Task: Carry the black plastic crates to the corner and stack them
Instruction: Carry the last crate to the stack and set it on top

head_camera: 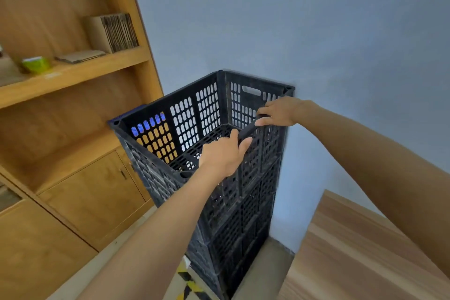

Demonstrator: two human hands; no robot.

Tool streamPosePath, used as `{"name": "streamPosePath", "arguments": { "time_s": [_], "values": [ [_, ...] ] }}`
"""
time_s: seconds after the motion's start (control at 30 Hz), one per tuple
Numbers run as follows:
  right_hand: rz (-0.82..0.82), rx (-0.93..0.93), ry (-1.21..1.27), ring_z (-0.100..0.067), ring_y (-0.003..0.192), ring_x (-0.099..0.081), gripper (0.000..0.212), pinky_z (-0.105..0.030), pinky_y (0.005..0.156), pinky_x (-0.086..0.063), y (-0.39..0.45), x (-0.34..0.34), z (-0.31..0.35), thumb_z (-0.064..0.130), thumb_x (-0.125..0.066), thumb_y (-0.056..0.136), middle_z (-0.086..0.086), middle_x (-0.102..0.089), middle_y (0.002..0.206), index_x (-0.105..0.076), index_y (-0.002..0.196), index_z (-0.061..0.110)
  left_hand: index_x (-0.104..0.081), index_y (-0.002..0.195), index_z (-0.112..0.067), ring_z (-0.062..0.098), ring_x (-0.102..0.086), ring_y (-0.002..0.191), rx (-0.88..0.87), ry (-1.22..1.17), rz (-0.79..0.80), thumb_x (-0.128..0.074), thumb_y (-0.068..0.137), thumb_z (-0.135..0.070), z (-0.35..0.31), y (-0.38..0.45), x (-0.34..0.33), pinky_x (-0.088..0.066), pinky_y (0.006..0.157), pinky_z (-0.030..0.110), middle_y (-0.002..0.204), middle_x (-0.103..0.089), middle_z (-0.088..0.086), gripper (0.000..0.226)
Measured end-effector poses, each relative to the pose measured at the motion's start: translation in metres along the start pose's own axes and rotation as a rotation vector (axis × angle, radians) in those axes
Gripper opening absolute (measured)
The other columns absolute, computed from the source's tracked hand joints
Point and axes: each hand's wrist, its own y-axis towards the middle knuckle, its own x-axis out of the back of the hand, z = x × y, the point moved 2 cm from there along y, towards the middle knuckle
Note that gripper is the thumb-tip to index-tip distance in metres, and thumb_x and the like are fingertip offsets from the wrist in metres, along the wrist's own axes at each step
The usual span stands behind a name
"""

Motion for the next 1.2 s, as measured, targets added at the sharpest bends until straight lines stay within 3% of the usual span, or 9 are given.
{"name": "streamPosePath", "arguments": {
  "time_s": [0.17,0.37,0.47,0.63,0.93,1.07,1.2],
  "values": [
    [-0.174,0.012,0.300,-0.029,0.133,-0.041,0.064,-0.044,0.105,-0.036,-0.001,-0.021,-0.001,0.067,-0.030,0.092,-0.007,-0.052,0.132,-0.049,0.136,0.024,-0.034,0.137,-0.018,0.029,-0.056,0.065,0.021,0.075,-0.025,-0.013,0.099,-0.060,-0.002,0.001,0.001,-0.043,0.063,0.040,0.075,-0.056,0.002,0.061],
    [-0.333,0.020,0.223,-0.029,0.117,-0.053,0.069,-0.041,0.097,-0.042,-0.003,-0.029,0.001,0.067,-0.027,0.091,-0.009,-0.059,0.120,-0.052,0.133,0.019,-0.038,0.133,-0.017,0.027,-0.058,0.062,0.020,0.099,-0.056,-0.015,0.099,-0.059,-0.006,-0.005,0.005,-0.046,0.058,0.037,0.072,-0.060,0.002,0.059],
    [-0.372,0.009,0.163,-0.029,0.119,-0.052,0.076,-0.043,0.098,-0.043,0.000,-0.033,0.002,0.069,-0.019,0.089,-0.011,-0.058,0.123,-0.051,0.133,0.017,-0.040,0.128,-0.016,0.025,-0.060,0.061,0.009,0.100,-0.060,-0.017,0.100,-0.057,-0.007,-0.008,0.006,-0.047,0.056,0.036,0.071,-0.060,0.002,0.055],
    [-0.346,-0.018,0.132,-0.030,0.125,-0.048,0.103,-0.045,0.102,-0.040,-0.001,-0.032,0.003,0.078,0.005,0.071,-0.010,-0.054,0.131,-0.044,0.139,0.018,-0.040,0.127,-0.015,0.024,-0.059,0.058,-0.011,0.108,-0.064,-0.016,0.102,-0.053,-0.007,-0.007,0.008,-0.050,0.057,0.037,0.068,-0.059,0.000,0.051],
    [-0.376,-0.054,0.124,-0.030,0.129,-0.042,0.106,-0.047,0.104,-0.037,0.001,-0.029,0.024,0.076,0.012,0.070,-0.009,-0.050,0.136,-0.041,0.140,0.018,-0.042,0.119,-0.014,0.026,-0.061,0.060,-0.044,0.116,-0.082,-0.018,0.105,-0.043,0.018,-0.010,0.010,-0.051,0.061,0.041,0.070,-0.060,0.001,0.040],
    [-0.432,-0.044,0.146,-0.031,0.124,-0.046,0.126,-0.046,0.101,-0.039,0.004,-0.026,0.039,0.084,0.028,0.060,-0.011,-0.055,0.131,-0.046,0.137,0.017,-0.042,0.119,-0.014,0.022,-0.057,0.057,-0.078,0.129,-0.086,-0.019,0.105,-0.042,0.041,-0.013,0.012,-0.052,0.061,0.040,0.067,-0.057,-0.001,0.039],
    [-0.487,-0.026,0.137,-0.030,0.114,-0.052,0.126,-0.044,0.095,-0.043,0.008,-0.019,0.057,0.084,0.027,0.064,-0.011,-0.062,0.117,-0.056,0.127,0.013,-0.041,0.119,-0.013,0.014,-0.046,0.050,-0.095,0.105,-0.065,-0.019,0.106,-0.041,0.066,-0.015,0.015,-0.047,0.061,0.039,0.062,-0.049,-0.007,0.039]
  ]
}}
